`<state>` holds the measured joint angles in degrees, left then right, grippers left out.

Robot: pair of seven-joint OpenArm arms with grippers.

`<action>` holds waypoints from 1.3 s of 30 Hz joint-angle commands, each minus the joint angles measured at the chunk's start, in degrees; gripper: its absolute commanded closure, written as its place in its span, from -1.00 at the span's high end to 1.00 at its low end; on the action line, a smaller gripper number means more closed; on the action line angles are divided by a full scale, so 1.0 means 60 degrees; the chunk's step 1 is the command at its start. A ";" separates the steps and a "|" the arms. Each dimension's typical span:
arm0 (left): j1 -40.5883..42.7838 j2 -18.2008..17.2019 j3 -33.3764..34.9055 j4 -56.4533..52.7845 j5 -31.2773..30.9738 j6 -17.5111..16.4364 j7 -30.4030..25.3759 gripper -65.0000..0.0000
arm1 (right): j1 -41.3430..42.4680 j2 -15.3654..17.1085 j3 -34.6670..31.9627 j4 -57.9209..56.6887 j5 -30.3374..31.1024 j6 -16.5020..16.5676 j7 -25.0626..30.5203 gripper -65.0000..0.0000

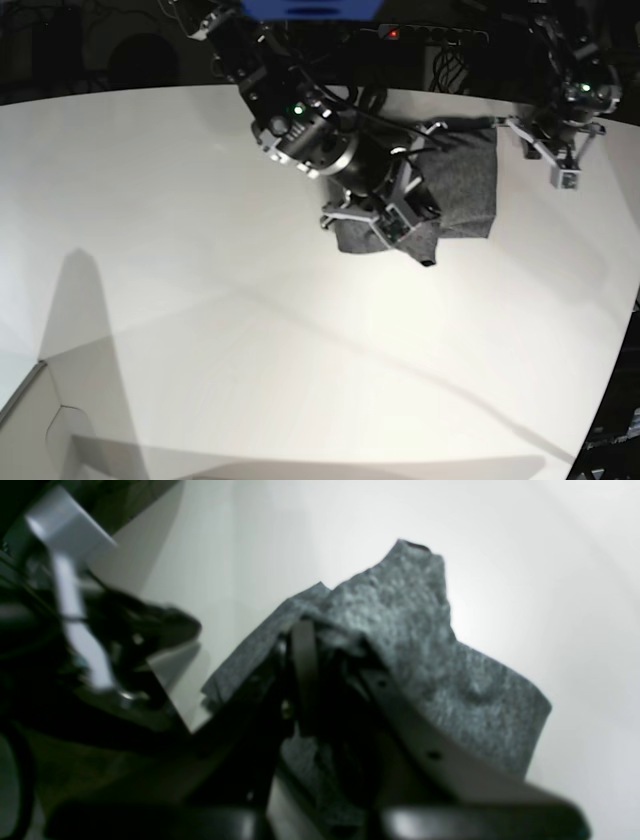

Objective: Layout the t-shirt on the table in an organized manner, then fold the t-shirt properly
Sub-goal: 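Grasp the strip's loose end with the right gripper and fold it over the left half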

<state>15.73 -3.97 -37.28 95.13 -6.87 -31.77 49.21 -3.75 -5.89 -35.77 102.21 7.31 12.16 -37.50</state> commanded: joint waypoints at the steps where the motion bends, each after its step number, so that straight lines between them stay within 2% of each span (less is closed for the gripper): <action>1: -0.0211 -0.0123 0.0022 0.0020 -0.0136 -0.0031 -0.0209 -1.00 | 0.0119 -0.0168 -0.0024 0.0188 0.0122 0.0031 0.0293 -1.00; 6: -0.0372 -0.0152 0.0154 -0.0522 -0.0210 -0.0046 -0.0209 -1.00 | 0.0119 -0.0242 -0.0053 0.0202 0.0137 0.0075 0.0308 -1.00; 12: -0.0474 -0.0167 0.1033 -0.0551 -0.0210 -0.0060 -0.0209 -1.00 | 0.0705 -0.0518 -0.0830 0.0056 0.0137 0.0090 0.0308 -1.00; 18: -0.0474 -0.0167 0.1370 -0.0610 -0.0210 -0.0060 -0.0209 -1.00 | 0.1467 -0.0518 -0.1460 -0.1087 0.0166 0.0090 0.0308 -1.00; 21: -0.0431 -0.0167 0.1356 -0.0551 -0.0224 -0.0075 -0.0209 -1.00 | 0.1834 -0.0518 -0.1592 -0.1644 0.0166 0.0090 0.0454 -1.00; 23: -0.0416 -0.0181 0.1297 -0.0537 -0.0224 -0.0075 -0.0209 -1.00 | 0.1892 -0.0518 -0.1592 -0.1893 0.0166 0.0090 0.0923 -1.00; 26: -0.0387 -0.0533 0.1282 -0.0537 -0.0239 -0.0075 -0.0209 -1.00 | 0.1951 -0.0518 -0.1592 -0.2200 0.0166 0.0090 0.1348 -1.00; 30: -0.0372 -0.0606 0.1253 -0.0522 -0.0239 -0.0075 -0.0209 -1.00 | 0.2097 -0.0518 -0.1650 -0.2669 0.0181 0.0090 0.1656 -1.00; 34: -0.0343 -0.0533 0.0506 -0.0009 -0.0239 -0.0075 -0.0194 -1.00 | 0.2141 -0.0518 -0.1958 -0.2772 0.0181 0.0090 0.1890 -1.00; 39: 0.0097 -0.0709 0.0227 0.0474 -0.0224 -0.0075 -0.0194 -1.00 | 0.2141 -0.0518 -0.2017 -0.3124 0.0181 0.0090 0.2418 -1.00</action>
<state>16.10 -7.40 -35.55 96.84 -7.86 -31.99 48.88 8.03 -7.97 -47.90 82.39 7.81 12.36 -24.95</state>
